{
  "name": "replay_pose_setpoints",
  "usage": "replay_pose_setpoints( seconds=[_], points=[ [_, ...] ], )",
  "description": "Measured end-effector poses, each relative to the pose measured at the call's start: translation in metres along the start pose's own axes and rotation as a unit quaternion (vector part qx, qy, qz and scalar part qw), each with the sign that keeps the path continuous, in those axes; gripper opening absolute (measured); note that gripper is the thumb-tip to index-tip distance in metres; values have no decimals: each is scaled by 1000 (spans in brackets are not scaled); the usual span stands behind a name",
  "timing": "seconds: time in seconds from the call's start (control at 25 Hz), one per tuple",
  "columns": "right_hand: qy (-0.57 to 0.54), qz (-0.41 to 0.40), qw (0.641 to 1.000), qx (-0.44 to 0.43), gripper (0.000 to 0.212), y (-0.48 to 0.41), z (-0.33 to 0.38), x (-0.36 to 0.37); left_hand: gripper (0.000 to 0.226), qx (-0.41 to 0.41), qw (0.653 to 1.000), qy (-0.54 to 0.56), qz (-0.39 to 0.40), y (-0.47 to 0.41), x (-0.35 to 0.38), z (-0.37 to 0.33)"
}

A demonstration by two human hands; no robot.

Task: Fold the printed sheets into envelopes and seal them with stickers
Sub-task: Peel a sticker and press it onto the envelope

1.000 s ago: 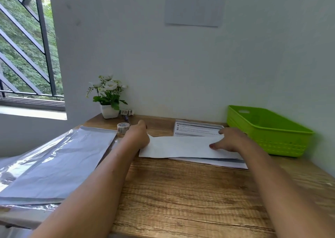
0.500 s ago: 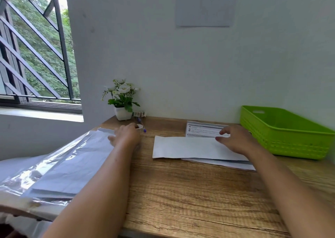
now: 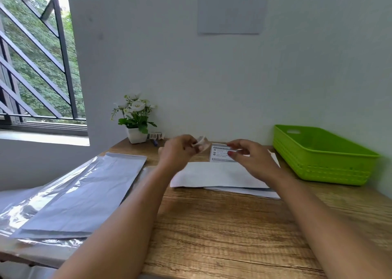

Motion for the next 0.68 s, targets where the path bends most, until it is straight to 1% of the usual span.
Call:
replay_pose_setpoints(
  seconds=[0.12,0.2,0.32,0.44,0.52,0.68],
  points=[
    [-60,20,998,-17,36,4,8,4,29,33,990,123,58,7,20,-12],
    [-99,22,995,-4,36,3,5,6,25,58,985,140,78,11,26,-16],
    [-158,1,987,-4,31,2,5,4,20,80,981,151,88,11,33,-14],
    [-172,-28,985,-14,20,2,6,3,21,74,971,204,99,8,39,-11],
    [-186,-43,982,-9,21,1,6,2,25,65,963,242,94,6,42,-10],
    [-254,-37,966,23,26,0,5,1,10,44,950,288,110,2,45,-8]
  ],
)
Point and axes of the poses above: each hand's wrist, its own y-axis away from the middle knuckle, its own x-axis out of the palm, z = x × y, the point moved 1 cm from there along -y, towards the middle knuckle, and after that the axes turned 13 degrees about y, right-handed, at the moved point
